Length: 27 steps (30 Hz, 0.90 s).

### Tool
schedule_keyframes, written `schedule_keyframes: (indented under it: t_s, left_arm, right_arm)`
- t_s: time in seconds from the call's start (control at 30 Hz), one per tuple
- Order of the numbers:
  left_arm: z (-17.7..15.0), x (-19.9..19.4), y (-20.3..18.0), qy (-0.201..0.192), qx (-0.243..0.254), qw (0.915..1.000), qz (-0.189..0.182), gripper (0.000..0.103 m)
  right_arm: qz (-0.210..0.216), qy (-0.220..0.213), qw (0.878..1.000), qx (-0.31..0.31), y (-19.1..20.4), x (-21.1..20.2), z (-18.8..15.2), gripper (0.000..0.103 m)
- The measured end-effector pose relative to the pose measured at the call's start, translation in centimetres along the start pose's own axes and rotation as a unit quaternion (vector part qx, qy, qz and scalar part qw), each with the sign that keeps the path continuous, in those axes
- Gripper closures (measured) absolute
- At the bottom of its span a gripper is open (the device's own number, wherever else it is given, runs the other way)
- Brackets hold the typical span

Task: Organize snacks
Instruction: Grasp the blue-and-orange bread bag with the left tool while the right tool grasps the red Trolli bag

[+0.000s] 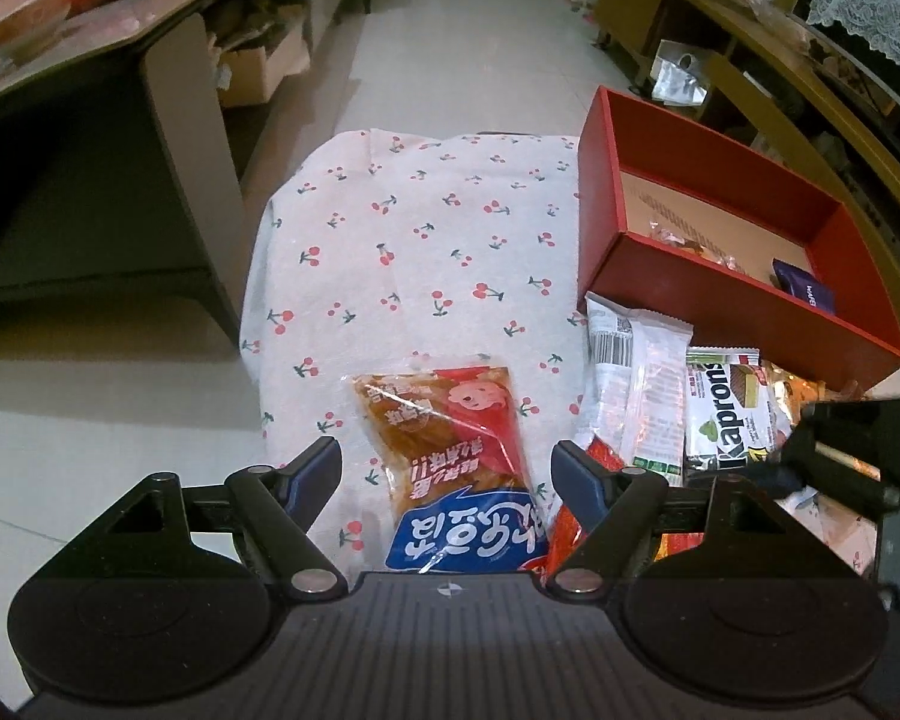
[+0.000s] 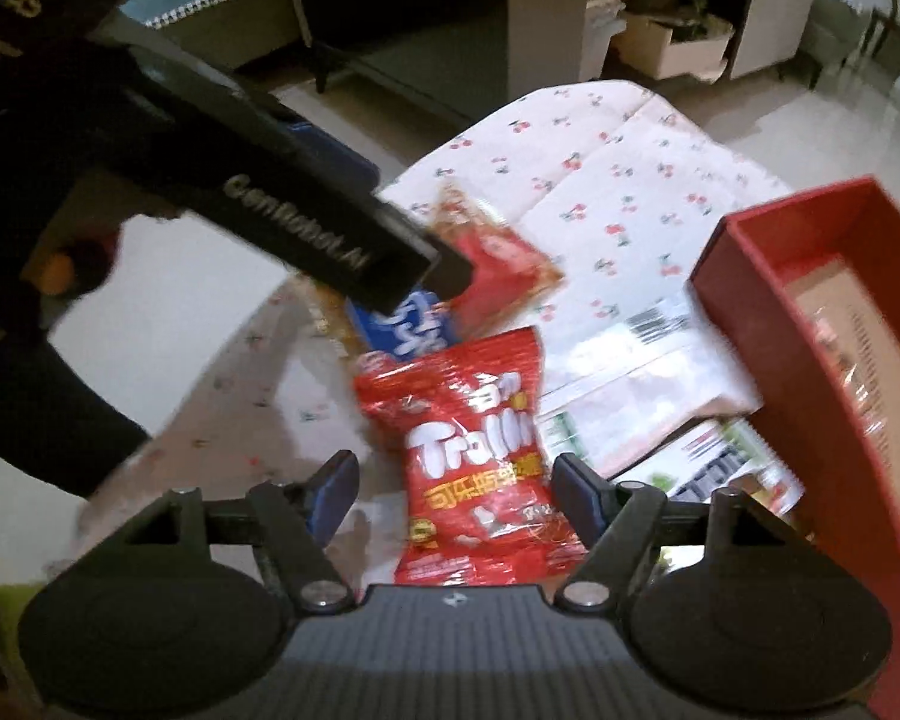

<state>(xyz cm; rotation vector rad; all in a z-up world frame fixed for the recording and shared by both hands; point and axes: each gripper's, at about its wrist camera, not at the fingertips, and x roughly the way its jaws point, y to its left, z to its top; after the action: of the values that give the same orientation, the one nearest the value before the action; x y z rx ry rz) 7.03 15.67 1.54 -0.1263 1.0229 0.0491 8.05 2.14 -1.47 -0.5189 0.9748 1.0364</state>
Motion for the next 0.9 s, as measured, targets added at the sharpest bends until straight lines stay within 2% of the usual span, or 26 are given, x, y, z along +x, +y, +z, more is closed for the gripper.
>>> schedule_keyframes:
  t_s: [0.1, 0.17, 0.27, 0.37, 0.6, 0.7, 0.9]
  left_arm:
    - [-0.1, 0.2, -0.1, 0.003, 0.002, 1.0000, 0.001, 0.021]
    - [-0.2, 0.3, -0.3, 0.006, 0.006, 1.0000, 0.002, 0.021]
    - [-0.3, 0.8, -0.5, 0.013, 0.011, 0.9999, 0.002, 0.021]
    - [-0.4, 1.3, -1.1, 0.025, 0.019, 0.9995, 0.003, 0.021]
    - [-1.1, 3.1, -2.9, 0.052, 0.043, 0.9975, 0.023, 0.023]
    - [-1.4, 4.1, -3.3, 0.066, 0.049, 0.9959, 0.038, 0.023]
    - [-1.7, 4.3, -3.5, 0.063, 0.036, 0.9962, 0.047, 0.022]
  right_arm:
    - [-0.042, 0.023, 0.999, 0.001, 0.4, 1.4, -0.1, 0.019]
    - [-0.055, 0.037, 0.997, 0.027, 0.1, 2.5, -0.6, 0.025]
    - [-0.063, 0.022, 0.997, 0.050, 0.3, 1.7, -2.0, 0.034]
    - [-0.071, 0.013, 0.993, 0.090, 0.1, 0.5, -3.9, 0.037]
    - [-0.086, -0.013, 0.980, 0.179, 0.1, -2.7, -7.6, 0.038]
    - [-0.090, -0.027, 0.976, 0.196, 0.5, -4.0, -8.4, 0.038]
    - [-0.094, -0.040, 0.973, 0.208, 0.4, -4.5, -8.9, 0.038]
